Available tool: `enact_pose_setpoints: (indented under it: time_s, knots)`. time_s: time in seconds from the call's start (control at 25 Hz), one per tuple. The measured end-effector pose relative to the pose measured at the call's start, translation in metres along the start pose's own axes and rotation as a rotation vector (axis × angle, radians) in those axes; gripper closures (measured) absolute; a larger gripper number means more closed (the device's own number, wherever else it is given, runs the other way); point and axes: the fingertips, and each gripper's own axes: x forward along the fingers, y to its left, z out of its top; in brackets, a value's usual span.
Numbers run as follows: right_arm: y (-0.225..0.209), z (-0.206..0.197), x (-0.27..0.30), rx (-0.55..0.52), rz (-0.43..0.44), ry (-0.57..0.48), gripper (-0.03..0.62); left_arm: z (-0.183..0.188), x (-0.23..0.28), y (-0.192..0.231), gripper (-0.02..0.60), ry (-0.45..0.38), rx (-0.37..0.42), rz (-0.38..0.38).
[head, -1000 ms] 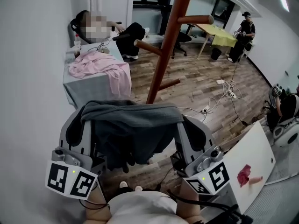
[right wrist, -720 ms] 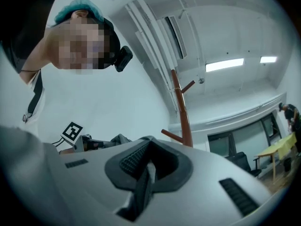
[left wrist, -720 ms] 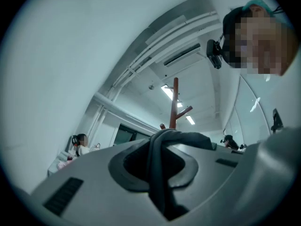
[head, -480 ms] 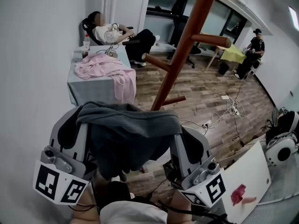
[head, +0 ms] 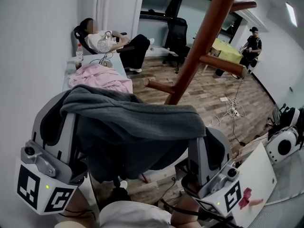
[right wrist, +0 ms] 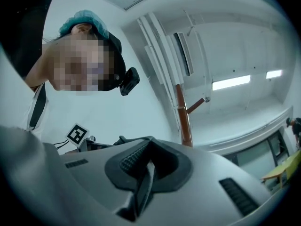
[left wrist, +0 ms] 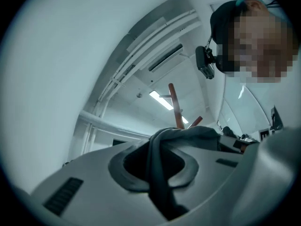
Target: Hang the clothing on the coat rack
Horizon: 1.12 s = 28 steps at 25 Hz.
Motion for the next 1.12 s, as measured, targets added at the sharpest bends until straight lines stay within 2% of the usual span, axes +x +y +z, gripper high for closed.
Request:
enact_pose_setpoints:
  time_s: [0.2,0.44,0.68,1.12]
  knots:
    - [-0.007,0.016,0.006,-0.07,-0.023,-0.022,0.571,0.02,0.026,0.001,0.54,-0.059,0.007,-0.068]
    - [-0.012,0.021,0.007,-0.152,-0.045,-0.017,0.571,0.027,0.05,0.002,0.54,-0.111,0.021,-0.122]
    - [-0.017,0.025,0.024,-0.203,-0.087,-0.008,0.571,0.036,0.076,0.012,0.54,-0.128,0.022,-0.166]
    - [-0.034,0.035,0.002,-0.251,-0.162,-0.04,0.571,0.056,0.111,-0.026,0.538,-0.196,0.14,-0.336]
